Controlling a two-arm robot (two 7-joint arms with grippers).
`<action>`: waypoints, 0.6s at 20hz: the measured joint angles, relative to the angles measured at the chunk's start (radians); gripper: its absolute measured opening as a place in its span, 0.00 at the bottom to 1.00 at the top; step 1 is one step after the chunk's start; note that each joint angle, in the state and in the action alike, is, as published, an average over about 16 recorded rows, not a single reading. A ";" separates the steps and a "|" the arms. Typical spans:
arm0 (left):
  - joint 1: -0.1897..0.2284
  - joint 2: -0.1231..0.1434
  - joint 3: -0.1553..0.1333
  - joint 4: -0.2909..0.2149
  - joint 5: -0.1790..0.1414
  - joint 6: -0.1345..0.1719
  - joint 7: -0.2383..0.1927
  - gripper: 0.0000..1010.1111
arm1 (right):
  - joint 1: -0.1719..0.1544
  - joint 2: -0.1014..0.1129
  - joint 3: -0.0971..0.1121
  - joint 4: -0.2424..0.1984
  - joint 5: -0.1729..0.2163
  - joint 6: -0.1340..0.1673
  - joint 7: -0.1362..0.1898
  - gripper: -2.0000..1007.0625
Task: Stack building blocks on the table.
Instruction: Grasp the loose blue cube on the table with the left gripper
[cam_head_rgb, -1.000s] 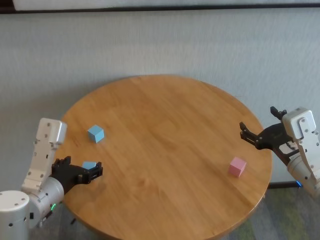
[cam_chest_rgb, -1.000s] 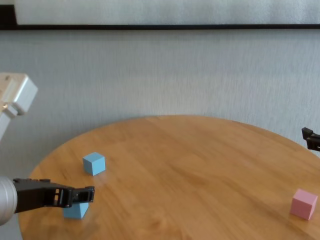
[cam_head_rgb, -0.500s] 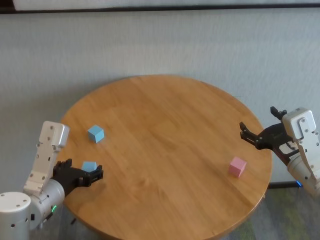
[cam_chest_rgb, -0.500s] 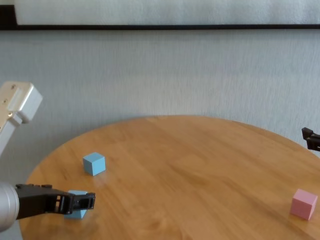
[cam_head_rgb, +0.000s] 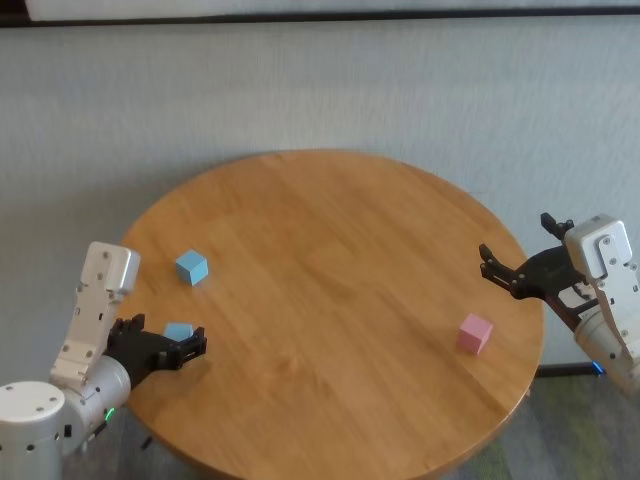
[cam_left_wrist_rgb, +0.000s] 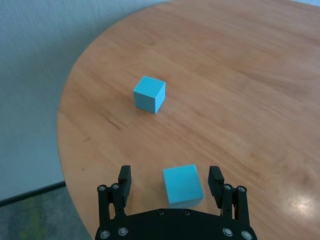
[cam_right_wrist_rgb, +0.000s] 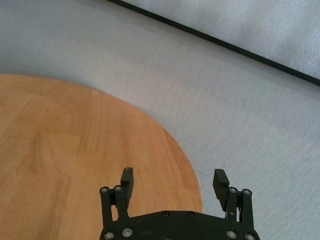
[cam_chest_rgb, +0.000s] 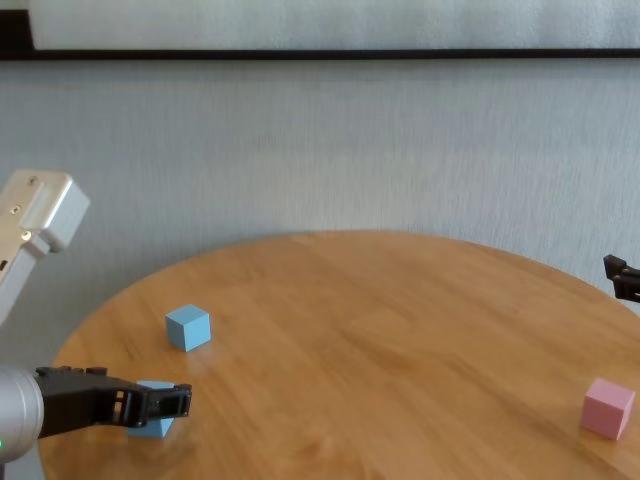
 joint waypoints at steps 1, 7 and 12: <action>-0.002 -0.002 -0.001 0.005 0.002 -0.001 -0.002 0.99 | 0.000 0.000 0.000 0.000 0.000 0.000 0.000 1.00; -0.010 -0.015 -0.004 0.033 0.018 -0.009 -0.009 0.99 | 0.000 0.000 0.000 0.000 0.000 0.000 0.000 1.00; -0.014 -0.021 -0.003 0.049 0.035 -0.015 -0.018 0.99 | 0.000 0.000 0.000 0.000 0.000 0.000 0.000 1.00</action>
